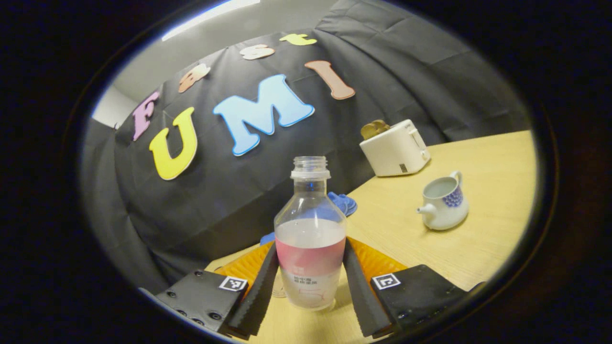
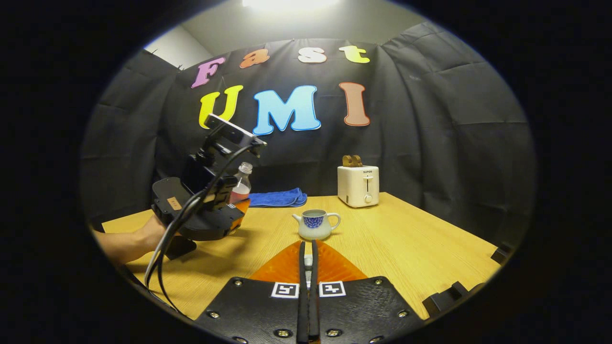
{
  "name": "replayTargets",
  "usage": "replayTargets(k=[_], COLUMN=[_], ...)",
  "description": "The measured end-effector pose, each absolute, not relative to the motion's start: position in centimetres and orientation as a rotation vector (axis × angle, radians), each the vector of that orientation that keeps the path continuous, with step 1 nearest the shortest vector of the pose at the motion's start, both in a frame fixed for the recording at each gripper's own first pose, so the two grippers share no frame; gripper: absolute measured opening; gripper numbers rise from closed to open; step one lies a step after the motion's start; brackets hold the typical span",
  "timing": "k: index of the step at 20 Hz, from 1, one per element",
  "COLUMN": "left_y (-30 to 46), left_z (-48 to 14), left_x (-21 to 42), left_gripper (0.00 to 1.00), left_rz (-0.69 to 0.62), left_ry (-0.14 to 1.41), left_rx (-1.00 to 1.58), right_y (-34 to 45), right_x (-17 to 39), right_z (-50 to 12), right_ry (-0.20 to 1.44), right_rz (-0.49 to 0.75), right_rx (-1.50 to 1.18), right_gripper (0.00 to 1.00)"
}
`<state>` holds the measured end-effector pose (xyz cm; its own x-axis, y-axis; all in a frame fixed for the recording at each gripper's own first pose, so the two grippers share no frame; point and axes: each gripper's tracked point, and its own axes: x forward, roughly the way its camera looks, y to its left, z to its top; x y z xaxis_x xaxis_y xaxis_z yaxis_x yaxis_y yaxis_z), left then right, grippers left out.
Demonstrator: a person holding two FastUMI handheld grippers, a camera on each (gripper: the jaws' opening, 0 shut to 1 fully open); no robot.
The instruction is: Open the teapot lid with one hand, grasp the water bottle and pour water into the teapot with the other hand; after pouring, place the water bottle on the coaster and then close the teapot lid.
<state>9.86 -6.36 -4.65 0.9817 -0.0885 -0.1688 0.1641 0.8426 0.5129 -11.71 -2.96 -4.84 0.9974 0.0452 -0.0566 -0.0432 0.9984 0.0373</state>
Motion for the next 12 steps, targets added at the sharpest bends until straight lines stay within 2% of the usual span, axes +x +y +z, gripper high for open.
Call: replayTargets(k=[12], left_y=[-10.6], left_z=[-6.9], left_x=[11.2], left_gripper=[0.86], left_rz=[-0.193], left_ry=[0.171], left_rx=[0.925], right_y=[-3.9], right_x=[-12.8], right_z=[-5.8], right_ry=[0.066], right_rz=[0.029], right_rx=[0.018], right_gripper=[0.01])
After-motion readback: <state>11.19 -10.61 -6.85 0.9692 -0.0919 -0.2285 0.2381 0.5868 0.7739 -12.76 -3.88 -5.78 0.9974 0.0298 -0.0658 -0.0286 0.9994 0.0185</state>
